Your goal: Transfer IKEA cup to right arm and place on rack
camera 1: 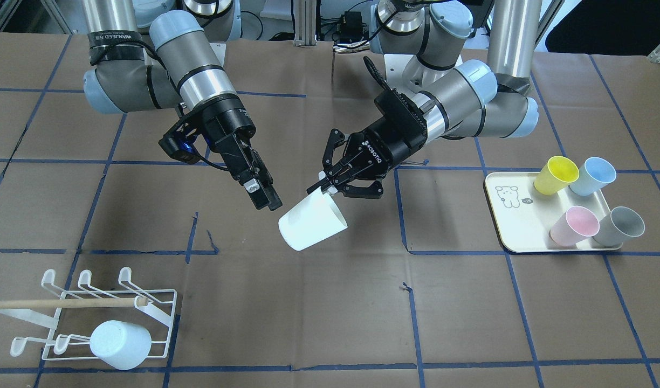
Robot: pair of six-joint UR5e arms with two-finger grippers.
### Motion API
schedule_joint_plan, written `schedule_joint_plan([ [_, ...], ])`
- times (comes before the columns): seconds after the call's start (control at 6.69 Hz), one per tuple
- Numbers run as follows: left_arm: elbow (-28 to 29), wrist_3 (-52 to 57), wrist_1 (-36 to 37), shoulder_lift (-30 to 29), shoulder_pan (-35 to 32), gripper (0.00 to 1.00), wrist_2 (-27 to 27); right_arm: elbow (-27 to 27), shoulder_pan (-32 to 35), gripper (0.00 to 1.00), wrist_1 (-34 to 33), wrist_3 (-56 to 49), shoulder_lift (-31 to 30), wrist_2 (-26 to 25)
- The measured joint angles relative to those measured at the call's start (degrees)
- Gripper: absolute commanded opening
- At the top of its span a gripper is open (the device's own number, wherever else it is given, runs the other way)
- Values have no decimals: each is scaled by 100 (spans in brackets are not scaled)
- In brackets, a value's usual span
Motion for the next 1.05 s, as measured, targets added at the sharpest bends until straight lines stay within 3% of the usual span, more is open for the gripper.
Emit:
schedule_joint_plan([
  [0.45, -6, -29, 18, -19, 6, 4, -9, -70, 51, 100, 311, -6, 49, 196],
  [1.05, -7, -34, 23, -23, -1, 5, -9, -562, 123, 100, 421, 0, 450, 245],
])
